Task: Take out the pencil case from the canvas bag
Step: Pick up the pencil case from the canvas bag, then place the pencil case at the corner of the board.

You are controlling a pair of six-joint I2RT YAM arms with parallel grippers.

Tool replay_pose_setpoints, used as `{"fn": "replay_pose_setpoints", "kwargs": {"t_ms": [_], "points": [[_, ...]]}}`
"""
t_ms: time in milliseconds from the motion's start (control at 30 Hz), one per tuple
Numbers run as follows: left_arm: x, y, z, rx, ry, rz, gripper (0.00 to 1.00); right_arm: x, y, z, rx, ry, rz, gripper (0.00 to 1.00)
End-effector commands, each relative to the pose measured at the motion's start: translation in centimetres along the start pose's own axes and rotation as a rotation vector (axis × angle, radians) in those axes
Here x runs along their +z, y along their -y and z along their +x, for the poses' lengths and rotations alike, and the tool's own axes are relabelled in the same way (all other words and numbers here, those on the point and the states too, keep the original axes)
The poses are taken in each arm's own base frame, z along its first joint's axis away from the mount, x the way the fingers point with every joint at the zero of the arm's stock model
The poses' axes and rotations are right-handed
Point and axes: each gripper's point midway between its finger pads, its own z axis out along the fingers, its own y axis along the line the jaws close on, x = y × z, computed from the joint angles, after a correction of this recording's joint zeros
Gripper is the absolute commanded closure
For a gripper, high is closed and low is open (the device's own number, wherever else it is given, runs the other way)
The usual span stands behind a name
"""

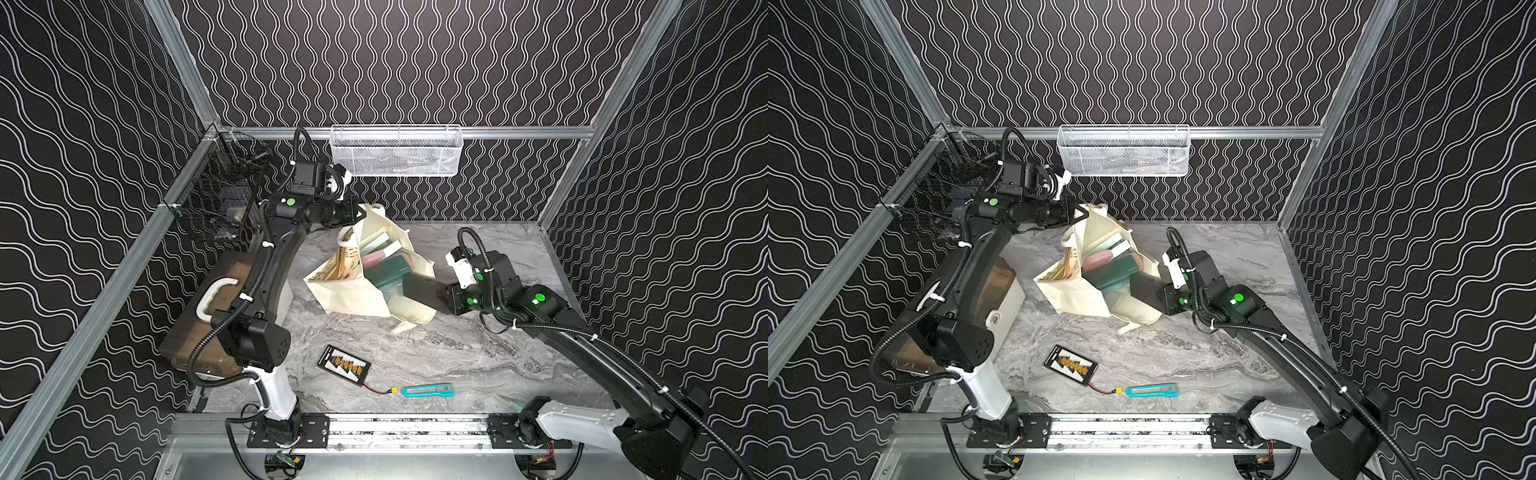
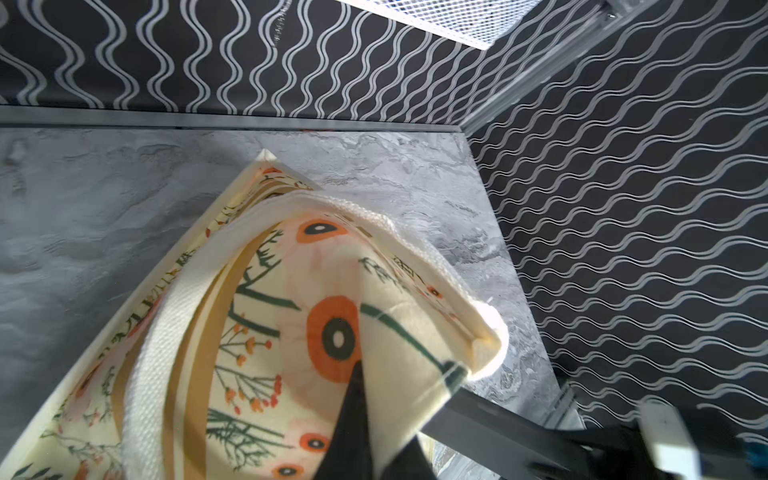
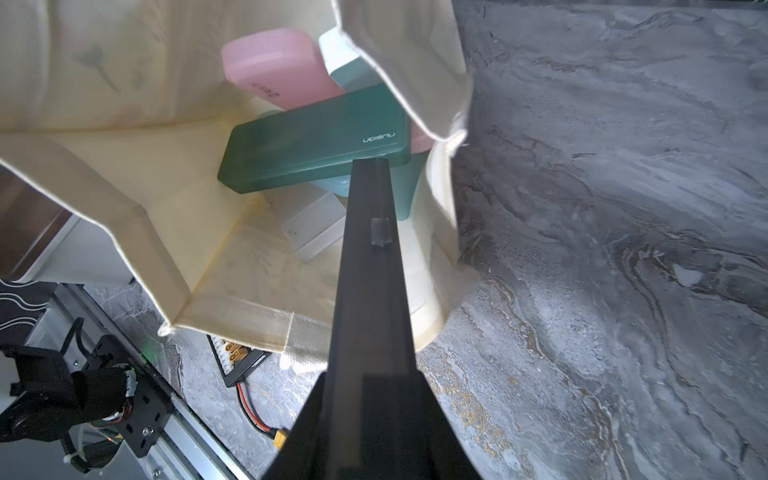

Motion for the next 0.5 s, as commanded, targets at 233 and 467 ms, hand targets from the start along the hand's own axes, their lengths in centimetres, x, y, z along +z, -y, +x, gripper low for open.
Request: {"fn": "replay_pose_setpoints", "kwargs": {"t_ms": [233,467], "points": [[-2.0,-1.1,-3.3,-0.073,0.164,-0.118,1.00,-5.2,0.2,-1.5,0.088,0.165,-0.003,1.00],[-3.9,-1.7,-4.1,-0.154,0.237,-0.190,1.00,-8.1,1.2,-4.6,0.087,0.275,0.086,1.00]]}}
